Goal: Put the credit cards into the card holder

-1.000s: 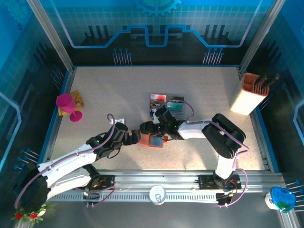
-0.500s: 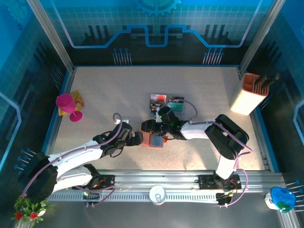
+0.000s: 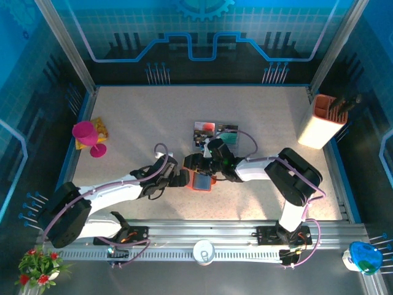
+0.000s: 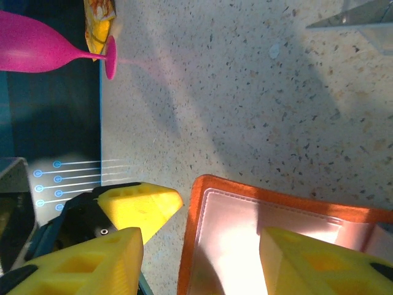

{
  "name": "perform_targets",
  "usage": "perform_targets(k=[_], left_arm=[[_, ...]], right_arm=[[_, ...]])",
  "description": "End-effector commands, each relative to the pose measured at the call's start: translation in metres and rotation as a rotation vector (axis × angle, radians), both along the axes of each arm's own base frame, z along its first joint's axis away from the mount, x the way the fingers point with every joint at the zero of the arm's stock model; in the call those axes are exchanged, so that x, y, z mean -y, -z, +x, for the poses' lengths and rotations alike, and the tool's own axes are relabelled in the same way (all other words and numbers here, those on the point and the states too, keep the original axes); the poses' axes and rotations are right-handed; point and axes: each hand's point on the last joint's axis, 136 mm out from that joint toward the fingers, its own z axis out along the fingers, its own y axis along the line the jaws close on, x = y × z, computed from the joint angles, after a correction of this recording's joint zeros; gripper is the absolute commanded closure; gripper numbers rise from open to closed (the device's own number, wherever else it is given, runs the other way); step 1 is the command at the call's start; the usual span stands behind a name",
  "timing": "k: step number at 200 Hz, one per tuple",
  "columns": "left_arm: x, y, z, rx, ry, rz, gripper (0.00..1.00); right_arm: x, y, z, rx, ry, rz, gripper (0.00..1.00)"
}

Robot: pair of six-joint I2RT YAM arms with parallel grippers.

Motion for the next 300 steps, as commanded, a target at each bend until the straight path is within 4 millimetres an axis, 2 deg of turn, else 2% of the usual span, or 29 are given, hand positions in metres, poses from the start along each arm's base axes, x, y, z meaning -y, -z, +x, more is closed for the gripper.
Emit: perform_targets(k=[1,40,43,61,84,99,151,196,247,300], left_arm=[[-0.005,0.003,0.007,0.01,-0.035,0.024,0.01],[-0.015,0.012,0.002,-0.005,-0.068,0.047,0.01],[-0.015,0.012,0.002,-0.005,-0.069,0.048,0.01],[-0.017,0.014,0.001,-0.006,-0.074,0.052,0.01],[-0.019,0.017,-0.001,-0.013,-0.076,0.058,0.01],[-0.02,0.018,-0.001,-0.014,-0.079,0.061,0.01],[-0.022,0.022,-0.003,-0.024,-0.08,0.075,0.01],[-0.021,0.022,-0.002,-0.021,-0.078,0.073,0.01],[-0.021,0.022,-0.003,-0.021,-0.075,0.069,0.01],[-0.02,0.021,-0.003,-0.019,-0.075,0.063,0.01]], right_arm=[[0.008,-0.018,0.007,0.036,-0.005,0.016,0.46],[0.043,-0.039,0.021,0.126,-0.036,-0.136,0.46],[0.043,-0.049,0.026,0.151,-0.041,-0.145,0.46],[0.057,-0.063,0.035,0.229,-0.098,-0.283,0.46],[0.066,-0.076,0.044,0.323,-0.182,-0.435,0.46],[0.069,-0.079,0.049,0.361,-0.245,-0.517,0.47],[0.071,-0.059,0.054,0.467,-0.468,-0.81,0.53],[0.065,-0.037,0.05,0.525,-0.62,-0.961,0.53],[0.066,-0.018,0.056,0.537,-0.679,-1.07,0.57],[0.064,-0.008,0.061,0.529,-0.699,-1.086,0.62]])
